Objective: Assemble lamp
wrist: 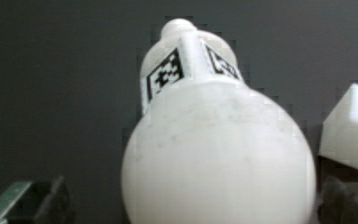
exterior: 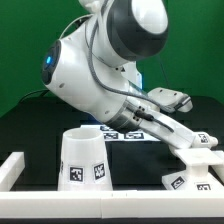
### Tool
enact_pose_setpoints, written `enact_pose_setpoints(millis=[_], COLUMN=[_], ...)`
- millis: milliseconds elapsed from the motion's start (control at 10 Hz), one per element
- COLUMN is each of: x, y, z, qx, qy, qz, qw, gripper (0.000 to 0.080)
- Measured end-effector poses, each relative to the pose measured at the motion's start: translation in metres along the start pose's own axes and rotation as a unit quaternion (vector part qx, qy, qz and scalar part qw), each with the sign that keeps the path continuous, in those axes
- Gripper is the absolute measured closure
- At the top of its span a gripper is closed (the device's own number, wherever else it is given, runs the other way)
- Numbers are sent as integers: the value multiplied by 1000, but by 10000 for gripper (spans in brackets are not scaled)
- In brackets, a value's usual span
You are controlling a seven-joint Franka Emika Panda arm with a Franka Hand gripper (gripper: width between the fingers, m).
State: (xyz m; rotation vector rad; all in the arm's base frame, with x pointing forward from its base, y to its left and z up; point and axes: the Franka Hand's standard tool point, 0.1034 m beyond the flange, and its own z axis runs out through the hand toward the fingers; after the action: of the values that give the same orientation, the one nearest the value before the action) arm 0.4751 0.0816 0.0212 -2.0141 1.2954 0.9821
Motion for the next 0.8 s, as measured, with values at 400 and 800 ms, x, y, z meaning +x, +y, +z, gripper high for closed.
enact_pose_setpoints(millis=[400, 800], x=[-5, -4], y=[-3, -2], z=[15, 13], qx=[-7, -6], qy=[-3, -2], qz=[3, 4], qw=[1000, 1000], gripper=[101, 226])
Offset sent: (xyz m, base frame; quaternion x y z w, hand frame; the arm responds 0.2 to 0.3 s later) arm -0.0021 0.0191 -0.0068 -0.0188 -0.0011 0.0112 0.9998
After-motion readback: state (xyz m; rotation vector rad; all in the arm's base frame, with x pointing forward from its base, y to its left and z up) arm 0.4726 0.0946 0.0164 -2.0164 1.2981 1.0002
